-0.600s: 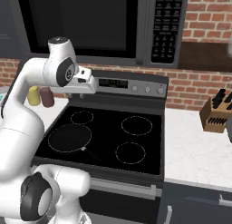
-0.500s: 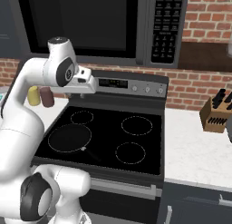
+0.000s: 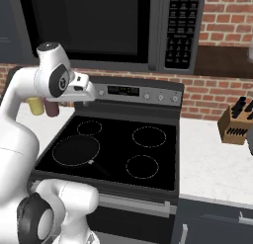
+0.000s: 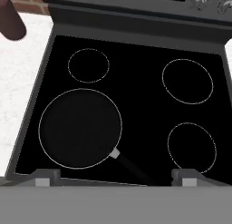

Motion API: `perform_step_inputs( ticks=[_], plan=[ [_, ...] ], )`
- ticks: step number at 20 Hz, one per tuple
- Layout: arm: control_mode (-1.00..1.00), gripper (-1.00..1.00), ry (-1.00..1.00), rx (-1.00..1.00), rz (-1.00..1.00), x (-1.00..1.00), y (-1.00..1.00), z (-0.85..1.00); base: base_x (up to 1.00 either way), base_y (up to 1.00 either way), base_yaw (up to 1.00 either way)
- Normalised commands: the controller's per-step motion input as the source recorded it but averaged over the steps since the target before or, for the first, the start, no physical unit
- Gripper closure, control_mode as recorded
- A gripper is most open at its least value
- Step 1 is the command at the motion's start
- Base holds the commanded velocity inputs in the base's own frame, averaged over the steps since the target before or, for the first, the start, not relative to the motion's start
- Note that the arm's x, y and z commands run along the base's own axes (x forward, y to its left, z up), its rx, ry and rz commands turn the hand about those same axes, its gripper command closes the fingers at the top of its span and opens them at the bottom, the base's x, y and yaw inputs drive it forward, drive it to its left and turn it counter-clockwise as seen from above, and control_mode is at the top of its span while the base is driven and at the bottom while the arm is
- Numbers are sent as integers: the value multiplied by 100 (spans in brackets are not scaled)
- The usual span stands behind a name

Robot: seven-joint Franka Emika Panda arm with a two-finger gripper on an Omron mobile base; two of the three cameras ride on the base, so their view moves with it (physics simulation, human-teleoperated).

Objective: Turn off the front left burner of the stove.

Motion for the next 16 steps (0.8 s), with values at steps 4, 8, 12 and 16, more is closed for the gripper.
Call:
perform_step_inputs(
  ticks=[4,8,12,16],
  plan=[
    [-100,-100,-20,-9,1,0,48,8,0,0,0],
    [-100,-100,-9,-7,5,7,49,11,0,0,0],
    [-100,-100,0,-6,9,22,50,0,0,0,0],
    [-100,-100,1,-7,14,25,54,-3,0,0,0]
  ],
)
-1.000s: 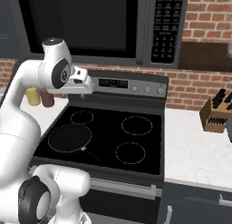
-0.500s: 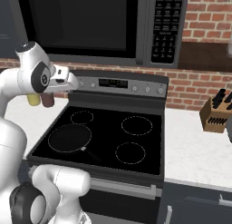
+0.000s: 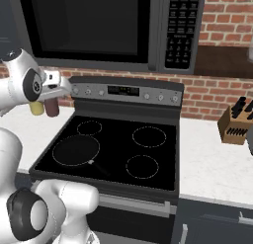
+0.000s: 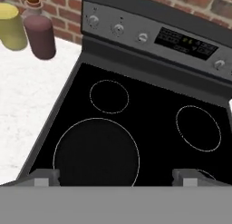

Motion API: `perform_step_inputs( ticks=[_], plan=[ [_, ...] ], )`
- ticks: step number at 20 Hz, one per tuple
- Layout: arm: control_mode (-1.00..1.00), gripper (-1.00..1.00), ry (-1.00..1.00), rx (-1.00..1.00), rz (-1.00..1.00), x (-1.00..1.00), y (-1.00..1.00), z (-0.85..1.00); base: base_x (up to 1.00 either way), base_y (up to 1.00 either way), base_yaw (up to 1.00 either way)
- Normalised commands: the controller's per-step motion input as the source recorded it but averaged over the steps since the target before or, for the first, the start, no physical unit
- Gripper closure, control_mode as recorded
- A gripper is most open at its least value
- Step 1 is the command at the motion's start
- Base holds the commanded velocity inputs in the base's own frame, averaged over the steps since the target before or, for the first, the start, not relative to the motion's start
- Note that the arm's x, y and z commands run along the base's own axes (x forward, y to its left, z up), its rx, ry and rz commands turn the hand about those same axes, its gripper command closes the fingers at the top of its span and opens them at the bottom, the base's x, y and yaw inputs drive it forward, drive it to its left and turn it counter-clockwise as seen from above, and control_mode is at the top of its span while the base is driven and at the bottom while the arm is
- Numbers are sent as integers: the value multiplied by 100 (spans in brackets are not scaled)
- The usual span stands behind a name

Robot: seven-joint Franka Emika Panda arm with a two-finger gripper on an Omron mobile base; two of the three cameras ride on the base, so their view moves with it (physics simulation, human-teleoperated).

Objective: Turn off the front left burner of the stove.

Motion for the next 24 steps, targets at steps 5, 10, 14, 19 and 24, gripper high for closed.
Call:
perform_step_inputs(
  ticks=[5,10,14,19,24],
  plan=[
    [-100,-100,3,-8,21,27,37,-1,0,0,0],
    [-100,-100,2,-21,36,11,20,-23,0,0,0],
    [-100,-100,0,-33,44,0,10,-49,0,0,0],
    [-100,-100,0,-35,39,0,8,-23,0,0,0],
    [-100,-100,0,-33,23,14,4,0,0,0,0]
  ],
)
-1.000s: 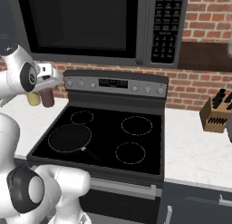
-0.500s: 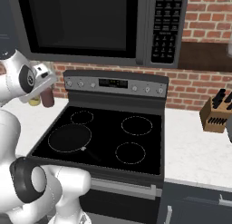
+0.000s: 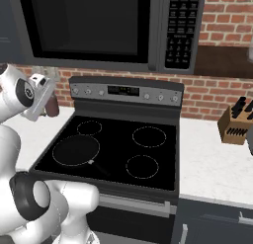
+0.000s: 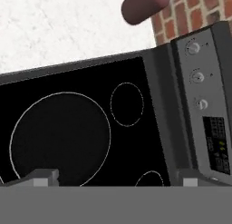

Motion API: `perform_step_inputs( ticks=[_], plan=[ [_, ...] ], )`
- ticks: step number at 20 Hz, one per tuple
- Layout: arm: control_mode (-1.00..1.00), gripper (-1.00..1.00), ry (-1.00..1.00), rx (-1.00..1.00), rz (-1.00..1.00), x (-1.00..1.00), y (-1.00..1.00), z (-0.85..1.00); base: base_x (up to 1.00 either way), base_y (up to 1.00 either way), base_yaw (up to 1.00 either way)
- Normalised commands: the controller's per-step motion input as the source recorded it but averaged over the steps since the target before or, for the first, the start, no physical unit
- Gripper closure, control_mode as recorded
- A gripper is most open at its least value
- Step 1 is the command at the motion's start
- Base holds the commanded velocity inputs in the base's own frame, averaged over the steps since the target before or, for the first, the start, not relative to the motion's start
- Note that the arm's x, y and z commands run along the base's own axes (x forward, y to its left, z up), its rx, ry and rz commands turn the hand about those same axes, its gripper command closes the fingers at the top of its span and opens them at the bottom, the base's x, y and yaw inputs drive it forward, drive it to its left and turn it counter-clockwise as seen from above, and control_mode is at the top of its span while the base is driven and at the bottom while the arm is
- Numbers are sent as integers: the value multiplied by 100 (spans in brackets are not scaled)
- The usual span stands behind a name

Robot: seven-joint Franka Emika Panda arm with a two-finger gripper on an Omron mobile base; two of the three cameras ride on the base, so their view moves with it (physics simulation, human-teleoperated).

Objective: Turn off the front left burner of the stove.

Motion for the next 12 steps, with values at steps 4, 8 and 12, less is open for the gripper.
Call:
perform_step_inputs(
  ticks=[4,8,12],
  plan=[
    [-100,-100,0,-32,19,10,9,0,0,0,0],
    [-100,-100,-3,-33,13,-1,25,-14,0,0,0],
    [-100,-100,-1,-28,11,-3,21,-8,0,0,0]
  ],
)
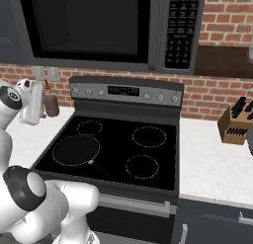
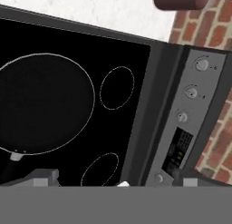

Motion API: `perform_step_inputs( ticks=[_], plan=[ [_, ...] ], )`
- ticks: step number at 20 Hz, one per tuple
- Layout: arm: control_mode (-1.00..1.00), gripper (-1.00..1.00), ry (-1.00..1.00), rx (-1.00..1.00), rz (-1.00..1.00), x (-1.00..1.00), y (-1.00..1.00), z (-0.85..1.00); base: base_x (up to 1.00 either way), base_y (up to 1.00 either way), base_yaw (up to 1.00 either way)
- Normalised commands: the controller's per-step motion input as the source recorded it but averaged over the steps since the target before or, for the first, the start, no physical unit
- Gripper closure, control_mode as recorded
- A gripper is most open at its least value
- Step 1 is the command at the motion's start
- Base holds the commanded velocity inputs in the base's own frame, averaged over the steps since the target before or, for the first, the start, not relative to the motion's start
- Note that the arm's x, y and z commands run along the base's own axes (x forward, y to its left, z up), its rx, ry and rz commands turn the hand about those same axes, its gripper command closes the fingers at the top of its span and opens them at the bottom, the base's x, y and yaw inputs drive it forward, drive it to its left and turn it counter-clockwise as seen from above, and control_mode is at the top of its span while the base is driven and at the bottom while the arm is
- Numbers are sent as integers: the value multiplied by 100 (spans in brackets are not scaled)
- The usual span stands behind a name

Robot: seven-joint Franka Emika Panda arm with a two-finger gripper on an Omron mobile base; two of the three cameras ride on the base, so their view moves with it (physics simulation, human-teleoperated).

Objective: Turn off the front left burner of the stove.

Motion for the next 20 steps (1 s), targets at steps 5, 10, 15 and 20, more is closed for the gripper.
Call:
perform_step_inputs(
  ticks=[5,10,15,20],
  plan=[
    [-100,-100,-5,-15,10,29,5,0,0,0,0],
    [-100,-100,-7,-13,16,38,0,0,0,0,0],
    [-100,-100,-9,-15,8,20,0,-2,0,0,0],
    [-100,-100,-11,-19,0,15,1,-1,0,0,0]
  ],
)
